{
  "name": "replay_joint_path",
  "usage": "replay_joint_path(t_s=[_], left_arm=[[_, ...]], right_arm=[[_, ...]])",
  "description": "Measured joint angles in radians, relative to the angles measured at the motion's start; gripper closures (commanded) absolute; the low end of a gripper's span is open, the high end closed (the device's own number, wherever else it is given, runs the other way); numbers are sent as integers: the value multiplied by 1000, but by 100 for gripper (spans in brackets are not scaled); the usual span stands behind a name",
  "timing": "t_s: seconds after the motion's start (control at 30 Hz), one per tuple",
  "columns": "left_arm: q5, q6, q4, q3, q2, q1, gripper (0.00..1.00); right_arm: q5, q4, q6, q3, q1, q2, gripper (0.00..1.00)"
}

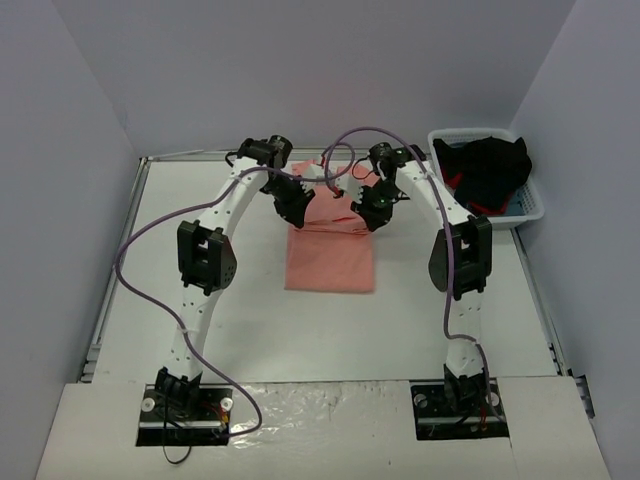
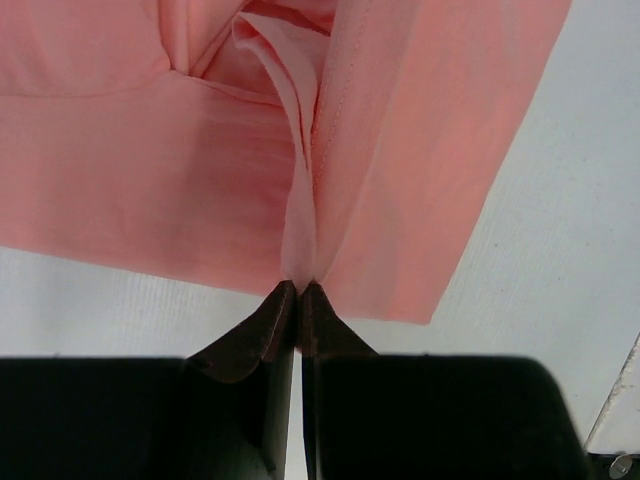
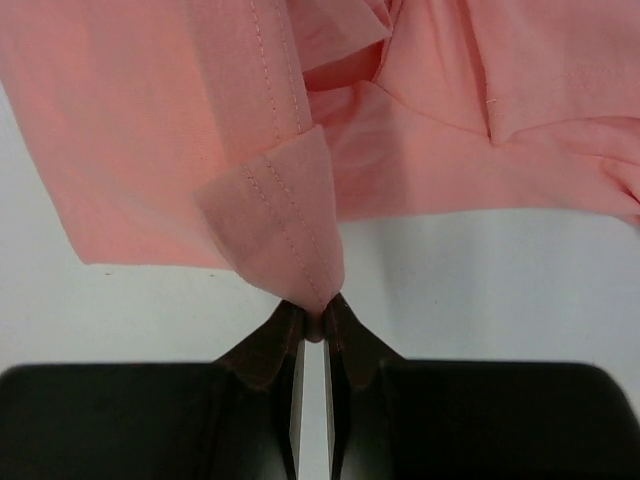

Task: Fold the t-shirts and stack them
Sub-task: Fold the folded rectangular tshirt in 1/3 of the way

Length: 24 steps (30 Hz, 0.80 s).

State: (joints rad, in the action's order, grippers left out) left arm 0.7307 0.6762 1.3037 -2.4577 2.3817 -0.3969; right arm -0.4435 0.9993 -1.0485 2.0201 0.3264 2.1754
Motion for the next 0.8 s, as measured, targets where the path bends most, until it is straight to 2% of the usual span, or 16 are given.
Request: replay_joint_path(t_s=[0.23,0.27,0.3,0.33,0.37,0.4,0.43,0.47,0.53,0.8], left_arm=[[-8,0,-4,-2,38,8,98],[-10,0,-6,-2,41,10,97],[-14,0,-10,-2,43,12,96],[-17,-2,-13,-2,44,13,94],[-22,-4,-18,-2,45,13,78],[-27,-6,-24,-2,45,14,68],[-32,-10,-29,-2,45,14,61],[-35,-14,-34,-2,45,15,58],[-40,-26,-48,-2,45,17,57],[-35,-72,-118,16,30,21,56]], right_arm=[[-2,9,-8,77,-3,93,100],[-2,9,-8,85,-3,100,96],[-2,10,-8,93,-3,109,82],[-2,10,-8,101,-3,114,75],[-2,10,-10,107,-3,120,62],[-1,11,-8,116,-3,126,51],[3,10,-8,126,-3,130,46],[6,8,-2,131,-3,133,44],[11,7,8,148,-4,137,36],[46,0,49,172,-5,138,35]])
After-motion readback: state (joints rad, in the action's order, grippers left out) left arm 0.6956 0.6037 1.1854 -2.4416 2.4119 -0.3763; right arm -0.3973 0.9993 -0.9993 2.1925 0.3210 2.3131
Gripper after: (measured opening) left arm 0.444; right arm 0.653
